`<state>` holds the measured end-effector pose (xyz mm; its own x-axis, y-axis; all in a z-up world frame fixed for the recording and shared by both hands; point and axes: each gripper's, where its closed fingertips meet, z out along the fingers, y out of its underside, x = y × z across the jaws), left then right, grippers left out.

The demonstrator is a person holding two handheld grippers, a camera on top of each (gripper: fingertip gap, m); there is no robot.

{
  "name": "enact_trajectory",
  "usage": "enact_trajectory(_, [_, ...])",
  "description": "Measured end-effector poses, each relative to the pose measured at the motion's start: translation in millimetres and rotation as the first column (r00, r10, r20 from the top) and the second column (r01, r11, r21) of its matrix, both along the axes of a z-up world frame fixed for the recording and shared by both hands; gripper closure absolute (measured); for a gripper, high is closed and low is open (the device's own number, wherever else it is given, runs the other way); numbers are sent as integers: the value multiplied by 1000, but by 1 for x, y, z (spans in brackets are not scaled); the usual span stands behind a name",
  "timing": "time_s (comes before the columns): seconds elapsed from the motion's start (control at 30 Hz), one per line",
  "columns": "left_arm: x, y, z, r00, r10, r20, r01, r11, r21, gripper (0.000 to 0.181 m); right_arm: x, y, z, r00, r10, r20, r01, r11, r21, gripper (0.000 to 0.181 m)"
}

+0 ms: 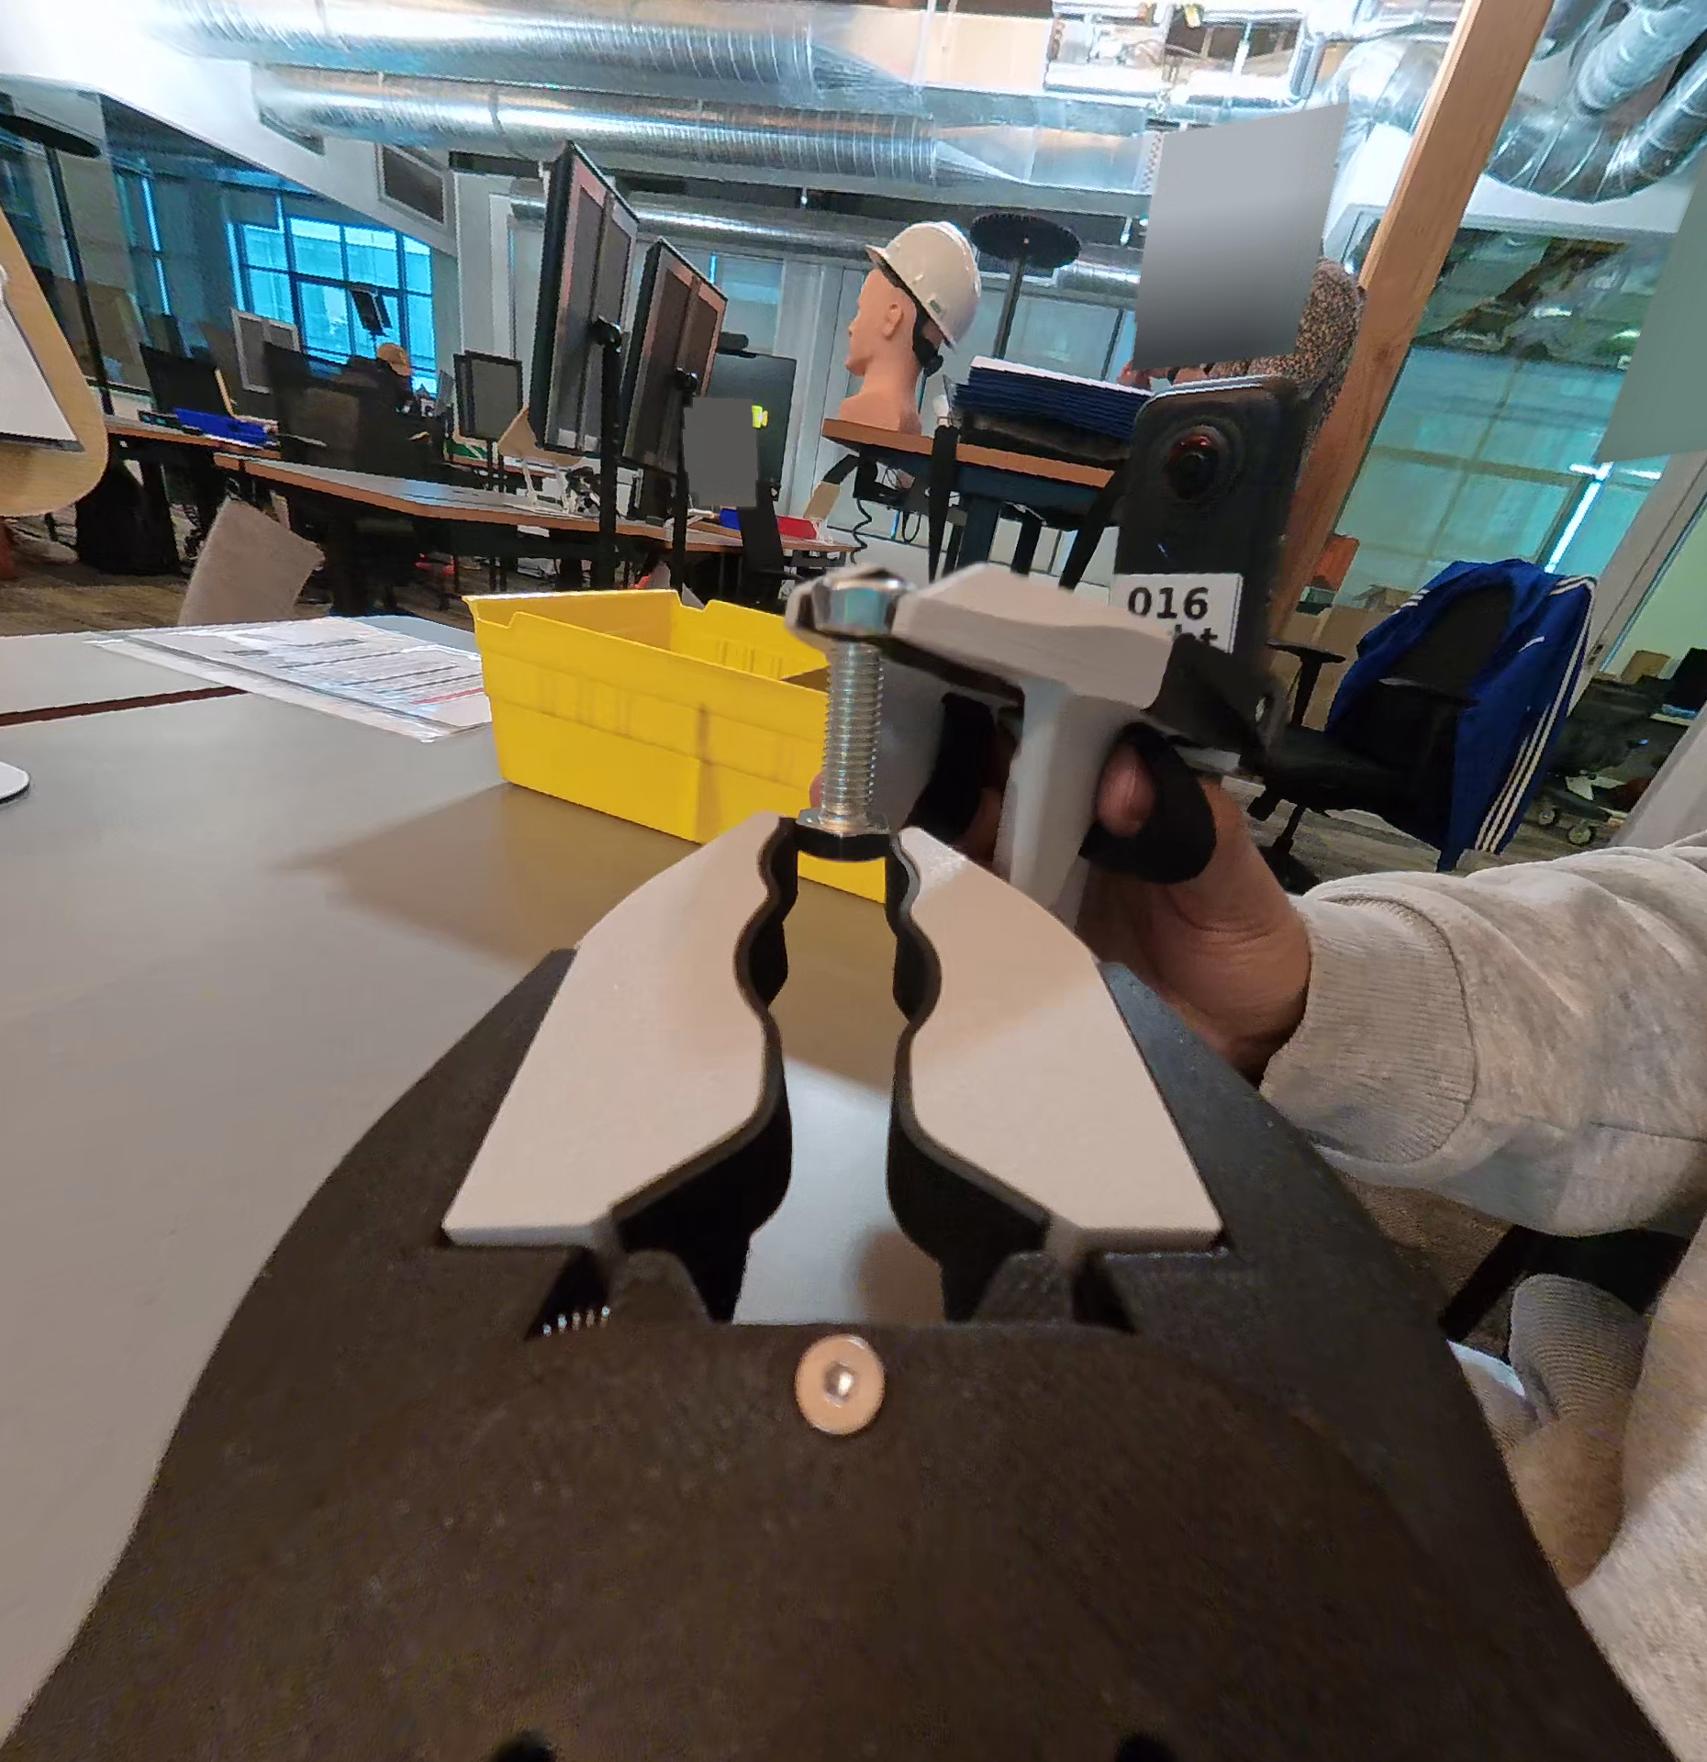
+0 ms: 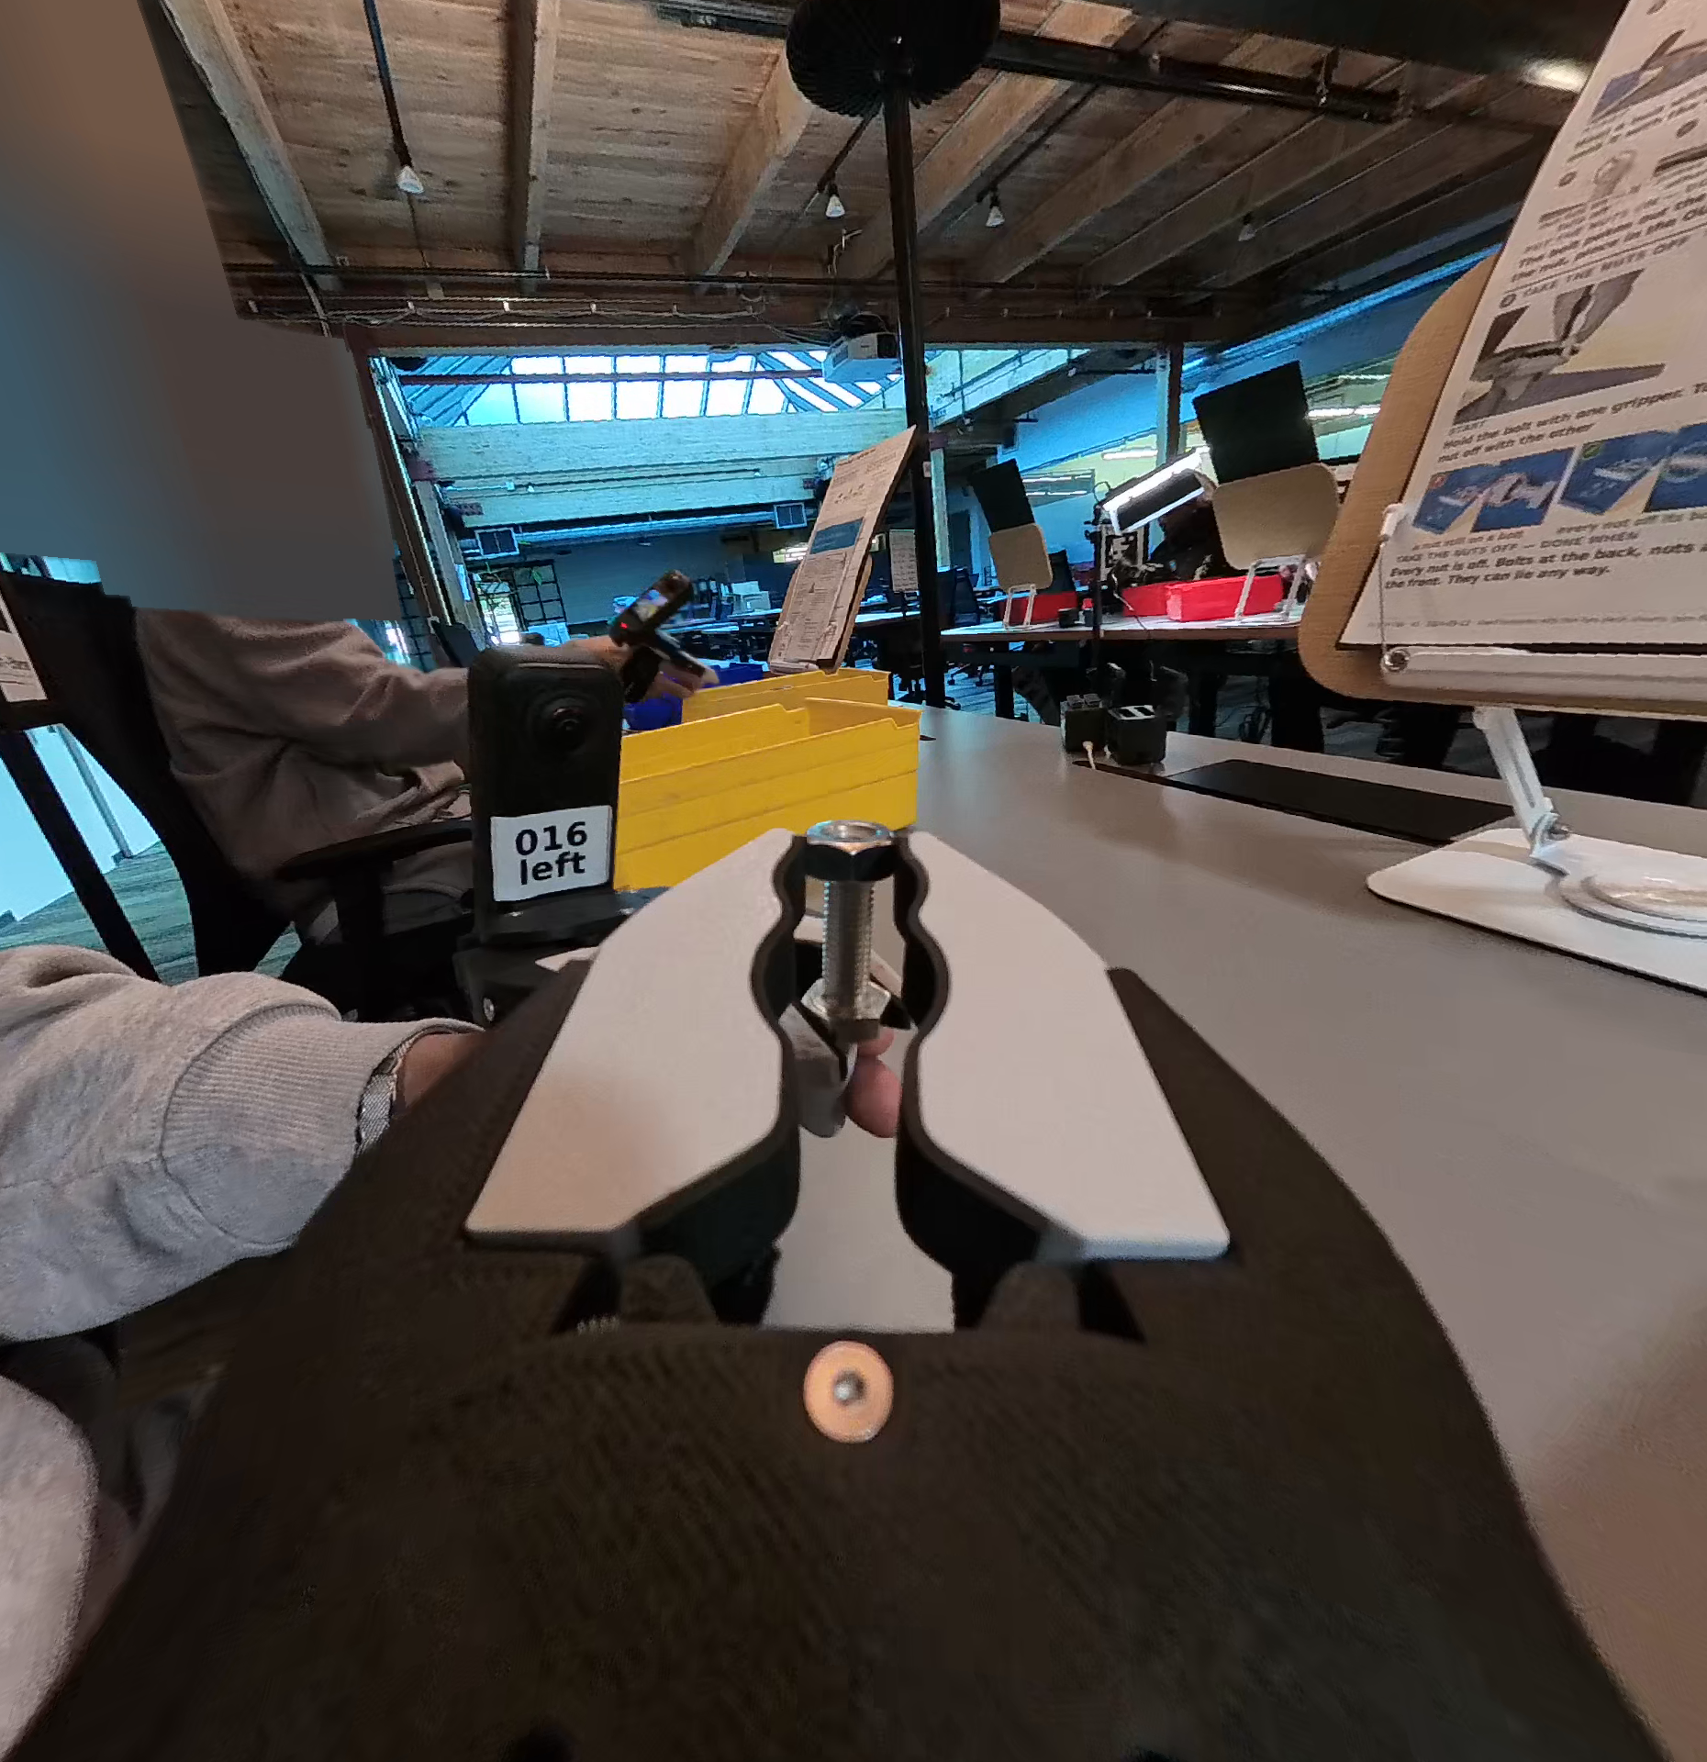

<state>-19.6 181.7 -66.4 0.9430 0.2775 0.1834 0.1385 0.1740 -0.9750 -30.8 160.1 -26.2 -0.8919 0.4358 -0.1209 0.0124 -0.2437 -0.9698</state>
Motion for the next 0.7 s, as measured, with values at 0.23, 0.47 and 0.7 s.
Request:
enact_trajectory(0.23, [-1,-1,1,1000,2,10,-2,1000,12,163,-4,14,11,999,19,40,-15,995,-102,164])
enact_trajectory(0.47, [-3,-3,2,1000,5,24,-6,1000,25,163,-10,61,47,983,-169,-79,165,985,-54,164])
enact_trajectory(0.7, [-4,-2,0,999,5,38,-6,1000,29,163,-47,222,71,770,-619,-153,638,747,188,164])
